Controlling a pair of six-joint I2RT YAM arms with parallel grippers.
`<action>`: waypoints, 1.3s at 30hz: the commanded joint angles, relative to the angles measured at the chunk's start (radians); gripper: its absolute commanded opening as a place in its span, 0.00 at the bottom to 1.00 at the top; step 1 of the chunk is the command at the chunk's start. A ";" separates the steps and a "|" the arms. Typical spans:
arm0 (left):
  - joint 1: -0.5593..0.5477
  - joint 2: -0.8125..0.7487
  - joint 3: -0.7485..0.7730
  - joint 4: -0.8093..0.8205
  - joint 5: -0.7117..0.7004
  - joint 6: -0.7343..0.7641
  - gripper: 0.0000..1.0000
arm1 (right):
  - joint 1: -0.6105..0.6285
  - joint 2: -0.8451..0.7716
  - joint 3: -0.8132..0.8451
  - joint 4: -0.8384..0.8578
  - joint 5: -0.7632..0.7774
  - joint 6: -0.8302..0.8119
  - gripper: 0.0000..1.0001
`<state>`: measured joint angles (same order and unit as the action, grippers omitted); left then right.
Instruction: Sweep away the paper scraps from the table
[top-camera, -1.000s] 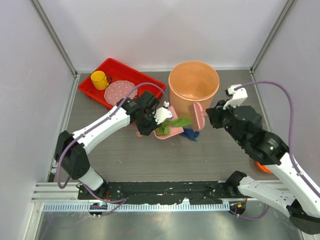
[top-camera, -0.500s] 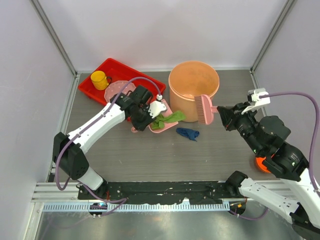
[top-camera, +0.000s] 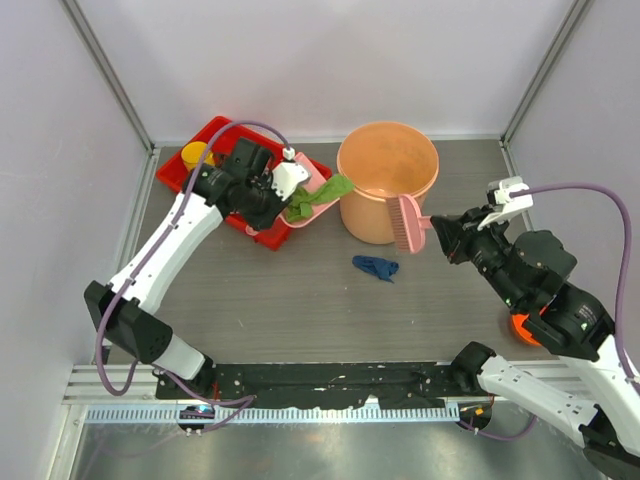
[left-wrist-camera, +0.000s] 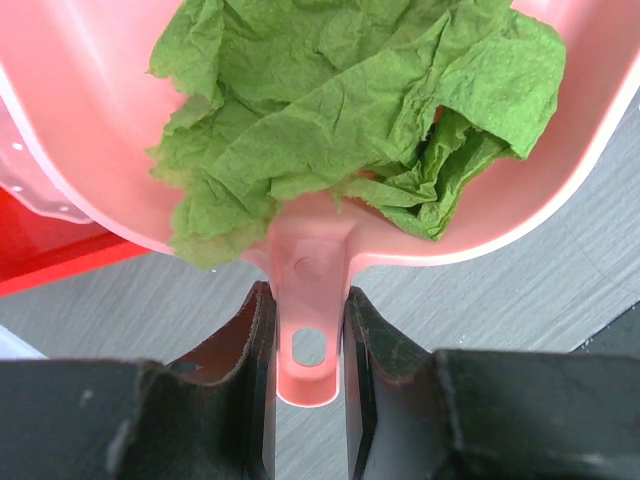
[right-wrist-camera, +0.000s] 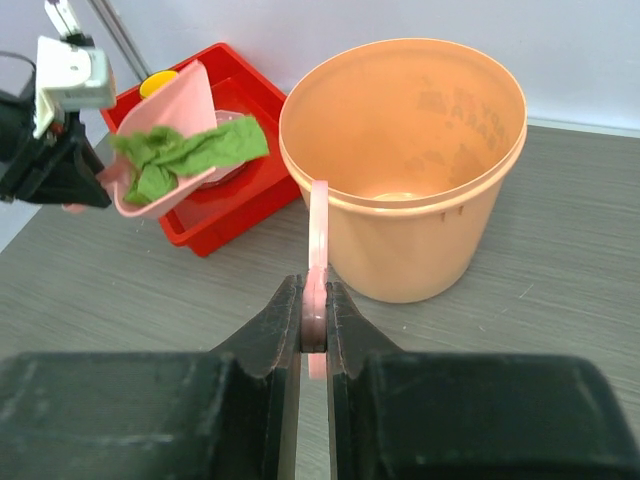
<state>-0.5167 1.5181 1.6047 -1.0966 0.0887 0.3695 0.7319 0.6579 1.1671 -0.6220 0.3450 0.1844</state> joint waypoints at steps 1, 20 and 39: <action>0.001 -0.015 0.113 -0.006 -0.050 -0.015 0.00 | 0.004 0.019 -0.007 0.028 -0.055 -0.019 0.01; -0.040 0.396 0.747 -0.019 -0.255 -0.003 0.00 | 0.004 0.078 -0.064 0.036 -0.146 -0.036 0.01; -0.330 0.462 0.451 0.990 -0.971 0.900 0.00 | 0.004 0.083 -0.078 0.047 -0.176 -0.046 0.01</action>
<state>-0.8307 2.0556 2.2257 -0.5892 -0.7391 0.9348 0.7319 0.7536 1.0748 -0.6296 0.1810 0.1547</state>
